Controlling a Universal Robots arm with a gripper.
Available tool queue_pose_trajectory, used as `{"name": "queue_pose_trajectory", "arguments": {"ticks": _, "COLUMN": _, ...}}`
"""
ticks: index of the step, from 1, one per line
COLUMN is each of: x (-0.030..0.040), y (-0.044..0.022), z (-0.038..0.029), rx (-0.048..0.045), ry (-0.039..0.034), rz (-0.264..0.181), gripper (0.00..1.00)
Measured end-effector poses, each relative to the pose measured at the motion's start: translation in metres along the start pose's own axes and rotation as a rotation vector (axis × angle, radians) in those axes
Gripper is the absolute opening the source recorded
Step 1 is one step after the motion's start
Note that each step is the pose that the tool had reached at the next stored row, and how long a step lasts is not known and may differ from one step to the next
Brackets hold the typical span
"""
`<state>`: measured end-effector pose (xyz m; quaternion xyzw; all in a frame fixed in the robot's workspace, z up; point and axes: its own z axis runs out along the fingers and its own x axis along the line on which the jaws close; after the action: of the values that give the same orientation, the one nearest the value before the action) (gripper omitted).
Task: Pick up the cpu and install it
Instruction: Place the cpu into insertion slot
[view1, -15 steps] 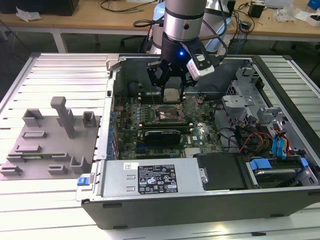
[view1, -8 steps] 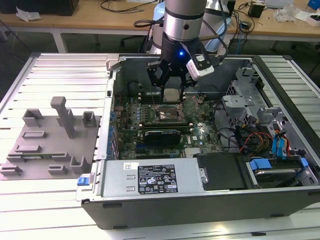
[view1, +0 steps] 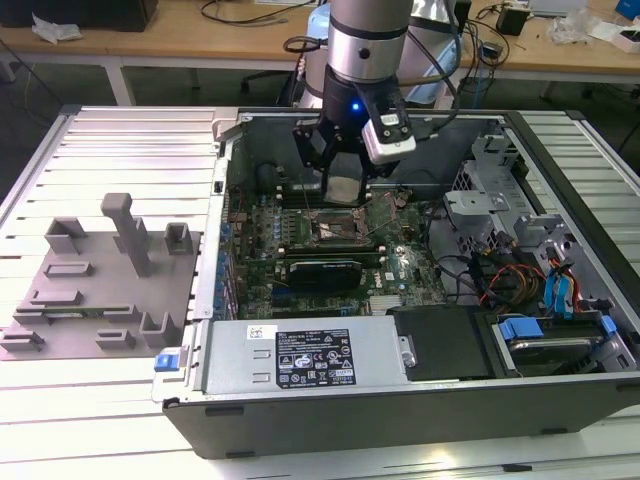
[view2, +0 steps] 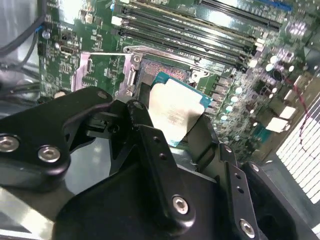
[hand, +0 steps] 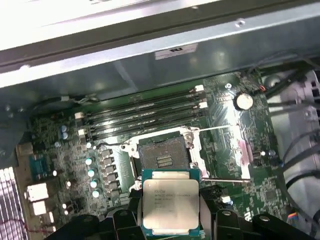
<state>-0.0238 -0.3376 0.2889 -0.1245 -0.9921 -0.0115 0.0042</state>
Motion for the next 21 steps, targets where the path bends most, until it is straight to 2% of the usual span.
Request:
{"name": "queue_pose_trajectory", "arguments": {"ticks": 2, "x": 0.0000, "y": 0.0000, "z": 0.0001, "rx": -0.0007, "ry": -0.0014, "rz": 0.063, "gripper": 0.54}}
{"name": "queue_pose_trajectory", "arguments": {"ticks": 5, "x": 0.0000, "y": 0.0000, "z": 0.0001, "rx": -0.0013, "ry": -0.0027, "rz": 0.126, "gripper": 0.54}}
{"name": "queue_pose_trajectory", "arguments": {"ticks": 9, "x": 0.0000, "y": 0.0000, "z": 0.0003, "rx": -0.0026, "ry": -0.0053, "rz": 0.247, "gripper": 0.54}}
{"name": "queue_pose_trajectory", "arguments": {"ticks": 11, "x": 0.0000, "y": 0.0000, "z": 0.0004, "rx": -0.0030, "ry": -0.0060, "rz": 0.278, "gripper": 0.54}}
{"name": "queue_pose_trajectory", "arguments": {"ticks": 13, "x": 0.0000, "y": 0.0000, "z": 0.0005, "rx": -0.0038, "ry": -0.0077, "rz": 0.356, "gripper": 0.54}}
{"name": "queue_pose_trajectory", "arguments": {"ticks": 19, "x": 0.0000, "y": 0.0000, "z": 0.0007, "rx": -0.0049, "ry": -0.0098, "rz": 0.453, "gripper": 0.54}}
{"name": "queue_pose_trajectory", "arguments": {"ticks": 21, "x": 0.0000, "y": 0.0000, "z": 0.0008, "rx": -0.0055, "ry": -0.0108, "rz": 0.499, "gripper": 0.54}}
